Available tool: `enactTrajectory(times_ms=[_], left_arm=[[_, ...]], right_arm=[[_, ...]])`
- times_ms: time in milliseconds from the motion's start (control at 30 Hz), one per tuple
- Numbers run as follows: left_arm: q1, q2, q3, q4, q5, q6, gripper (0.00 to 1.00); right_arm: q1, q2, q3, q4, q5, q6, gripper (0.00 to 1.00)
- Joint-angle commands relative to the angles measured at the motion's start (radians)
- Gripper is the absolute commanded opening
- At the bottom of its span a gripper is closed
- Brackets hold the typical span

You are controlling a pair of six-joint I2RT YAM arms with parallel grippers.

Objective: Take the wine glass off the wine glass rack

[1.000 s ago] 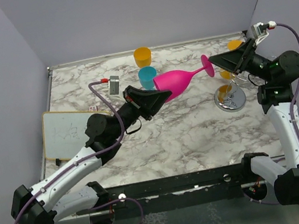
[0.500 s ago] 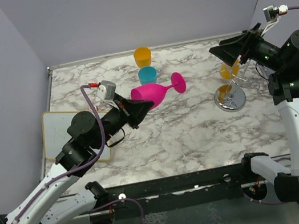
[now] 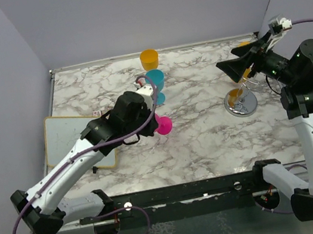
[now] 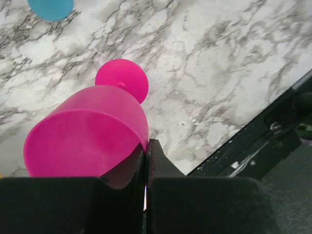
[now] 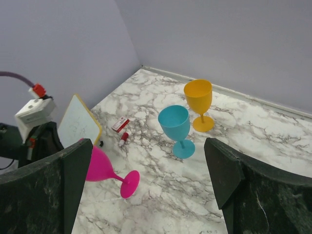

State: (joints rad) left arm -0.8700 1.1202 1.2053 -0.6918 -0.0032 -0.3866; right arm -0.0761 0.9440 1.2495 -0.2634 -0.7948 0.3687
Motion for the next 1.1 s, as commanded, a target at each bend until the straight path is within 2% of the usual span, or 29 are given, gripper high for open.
enactTrajectory(times_ms=[0, 167, 400, 700, 1067], left_arm=[[-0.003, 0.128, 0.143, -0.181, -0.127, 0.090, 0.00], [-0.017, 0.290, 0.264, -0.236, -0.234, 0.131, 0.00], [-0.025, 0.495, 0.416, -0.250, -0.271, 0.163, 0.00], [-0.028, 0.690, 0.551, -0.293, -0.261, 0.187, 0.00], [-0.018, 0.793, 0.624, -0.309, -0.257, 0.199, 0.00]], right_arm=[[0.051, -0.050, -0.017, -0.026, 0.096, -0.098, 1.00], [0.100, -0.099, -0.041, -0.041, 0.213, -0.150, 1.00], [0.156, -0.164, -0.079, -0.036, 0.373, -0.190, 1.00], [0.193, -0.218, -0.111, -0.020, 0.431, -0.199, 1.00], [0.226, -0.248, -0.137, 0.001, 0.470, -0.206, 1.00]])
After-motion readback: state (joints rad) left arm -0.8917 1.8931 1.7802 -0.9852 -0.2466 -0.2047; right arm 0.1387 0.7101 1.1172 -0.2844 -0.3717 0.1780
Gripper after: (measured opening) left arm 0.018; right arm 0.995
